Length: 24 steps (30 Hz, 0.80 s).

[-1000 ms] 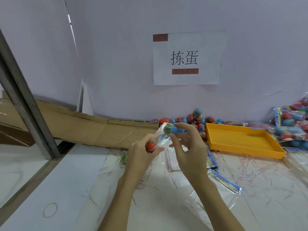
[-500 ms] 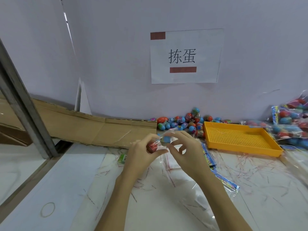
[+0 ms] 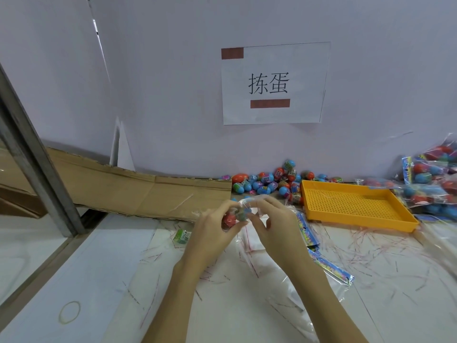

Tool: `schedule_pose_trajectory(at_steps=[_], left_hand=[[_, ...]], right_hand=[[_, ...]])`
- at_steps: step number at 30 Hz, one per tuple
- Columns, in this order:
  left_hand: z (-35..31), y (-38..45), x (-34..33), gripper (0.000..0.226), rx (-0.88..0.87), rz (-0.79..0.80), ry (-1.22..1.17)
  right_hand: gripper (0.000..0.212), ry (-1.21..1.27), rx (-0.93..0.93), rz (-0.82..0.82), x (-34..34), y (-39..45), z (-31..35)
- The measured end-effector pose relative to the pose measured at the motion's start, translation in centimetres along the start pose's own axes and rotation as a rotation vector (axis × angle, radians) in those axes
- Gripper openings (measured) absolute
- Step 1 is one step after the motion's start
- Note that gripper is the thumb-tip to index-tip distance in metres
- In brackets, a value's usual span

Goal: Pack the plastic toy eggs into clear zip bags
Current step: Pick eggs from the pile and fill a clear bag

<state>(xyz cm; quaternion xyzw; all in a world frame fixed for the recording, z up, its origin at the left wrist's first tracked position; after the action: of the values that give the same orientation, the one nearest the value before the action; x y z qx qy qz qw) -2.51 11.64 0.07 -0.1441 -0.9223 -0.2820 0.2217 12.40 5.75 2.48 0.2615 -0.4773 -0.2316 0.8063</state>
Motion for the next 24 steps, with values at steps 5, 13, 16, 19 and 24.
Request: schedule_pose_trajectory(at_steps=[5,13,16,19,24], left_hand=[[-0.29,-0.03,0.14,0.039,-0.014,0.007,0.003],[-0.84,-0.16,0.46,0.046,-0.047,-0.033,0.074],[-0.90,-0.15,0.64,0.050,-0.014,-0.026,0.042],[-0.91,-0.10,0.45,0.052,0.014,-0.028,-0.014],[-0.52,0.05,0.36,0.050,0.063,-0.032,-0.021]], right_hand=[[0.026,0.041,0.003,0.091,-0.09,-0.20,-0.46],[0.047,0.133,-0.073,0.296,-0.43,-0.75,0.15],[0.042,0.076,-0.031,0.297,-0.40,-0.83,0.48],[0.027,0.010,-0.015,0.276,-0.61,-0.81,0.42],[0.015,-0.023,0.004,0.283,-0.88,-0.54,0.06]])
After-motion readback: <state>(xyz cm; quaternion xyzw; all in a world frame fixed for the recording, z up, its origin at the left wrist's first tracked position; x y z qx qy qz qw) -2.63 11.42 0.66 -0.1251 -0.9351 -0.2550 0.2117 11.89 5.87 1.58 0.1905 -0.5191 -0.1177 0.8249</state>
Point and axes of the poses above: each hand's wrist, its own y-axis towards the middle knuckle, its own x-axis out of the back of the hand, z = x × y, the point moved 4 cm from there along y, towards the middle knuckle, and after that the axes turned 12 degrees about -y, right-handed, at the moved point
